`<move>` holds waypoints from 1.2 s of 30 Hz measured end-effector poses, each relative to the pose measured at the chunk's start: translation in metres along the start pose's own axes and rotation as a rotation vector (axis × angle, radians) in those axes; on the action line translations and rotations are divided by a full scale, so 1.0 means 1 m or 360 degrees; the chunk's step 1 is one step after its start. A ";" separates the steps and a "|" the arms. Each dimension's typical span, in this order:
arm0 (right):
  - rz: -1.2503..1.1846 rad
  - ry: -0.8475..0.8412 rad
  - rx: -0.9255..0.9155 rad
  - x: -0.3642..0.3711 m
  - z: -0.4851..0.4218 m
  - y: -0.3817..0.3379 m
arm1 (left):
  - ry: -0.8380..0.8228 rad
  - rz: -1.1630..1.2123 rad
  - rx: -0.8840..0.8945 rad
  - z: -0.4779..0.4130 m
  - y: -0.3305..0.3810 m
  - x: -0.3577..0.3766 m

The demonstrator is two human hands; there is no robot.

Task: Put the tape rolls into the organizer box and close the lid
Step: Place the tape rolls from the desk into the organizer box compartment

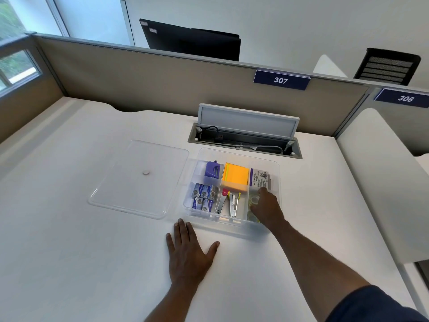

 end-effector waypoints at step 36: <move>0.0644 -0.0439 -0.0208 -0.024 0.011 -0.013 | 0.0000 0.0012 -0.0007 0.001 -0.001 -0.002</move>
Point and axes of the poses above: each hand's wrist, its own z-axis away from the middle knuckle, its own x-axis out of the palm, y = z × x, the point moved 5 cm from there along -z, towards the middle knuckle, and after that the axes turned 13 degrees about y, right-handed, at the moved point
